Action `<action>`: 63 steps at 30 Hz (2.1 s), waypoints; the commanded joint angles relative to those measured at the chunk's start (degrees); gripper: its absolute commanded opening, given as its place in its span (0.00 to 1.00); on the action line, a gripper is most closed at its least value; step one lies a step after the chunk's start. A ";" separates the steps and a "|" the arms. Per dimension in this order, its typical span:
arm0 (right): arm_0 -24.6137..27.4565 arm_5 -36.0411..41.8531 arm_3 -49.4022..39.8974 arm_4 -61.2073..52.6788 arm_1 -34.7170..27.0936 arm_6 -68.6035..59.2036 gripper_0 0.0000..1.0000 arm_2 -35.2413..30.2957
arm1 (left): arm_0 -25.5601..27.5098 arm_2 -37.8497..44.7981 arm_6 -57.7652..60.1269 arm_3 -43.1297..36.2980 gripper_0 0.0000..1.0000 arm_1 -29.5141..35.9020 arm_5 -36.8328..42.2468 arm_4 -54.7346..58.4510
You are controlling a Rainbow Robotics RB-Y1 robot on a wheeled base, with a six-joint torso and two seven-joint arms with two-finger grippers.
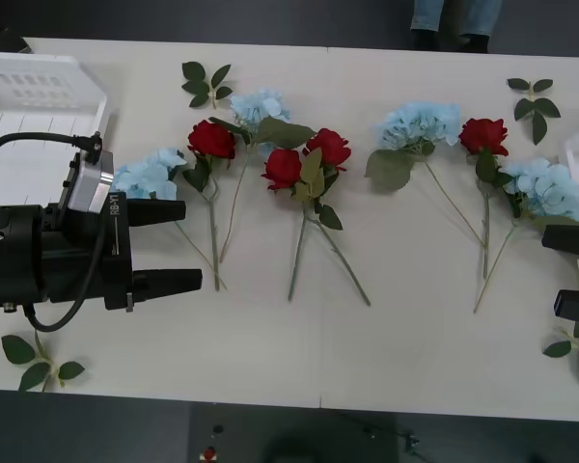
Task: Put the red flowers into the right box and the blue flowers into the left box
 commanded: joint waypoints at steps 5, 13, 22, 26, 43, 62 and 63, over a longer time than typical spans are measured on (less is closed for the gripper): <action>5.94 -1.30 3.27 -11.26 -11.39 0.54 1.00 1.52 | 2.66 -0.86 -1.69 0.53 1.00 -1.80 0.11 0.09; 7.35 -3.32 9.51 -11.35 -14.29 0.54 1.00 -2.08 | 0.73 4.41 -1.69 5.45 1.00 -6.37 5.21 -1.93; 4.45 -15.36 10.12 2.54 -16.66 -29.92 1.00 1.08 | -6.31 6.26 8.64 16.61 1.00 -5.66 9.95 -5.88; -1.70 -20.55 9.68 15.02 -16.57 -47.76 1.00 8.29 | -9.38 5.73 23.49 20.39 1.00 -7.16 9.95 -14.14; -30.44 -15.89 23.13 53.78 -4.18 -96.80 1.00 25.43 | -10.61 5.38 72.01 23.91 1.00 -14.98 4.86 -45.17; -49.25 -10.79 42.73 72.15 7.95 -105.50 1.00 37.29 | -8.15 5.73 112.88 6.68 1.00 -16.12 22.00 -69.08; -49.95 -11.32 43.61 72.23 8.30 -105.68 1.00 38.00 | -9.29 5.82 114.90 6.33 1.00 -16.74 25.25 -70.48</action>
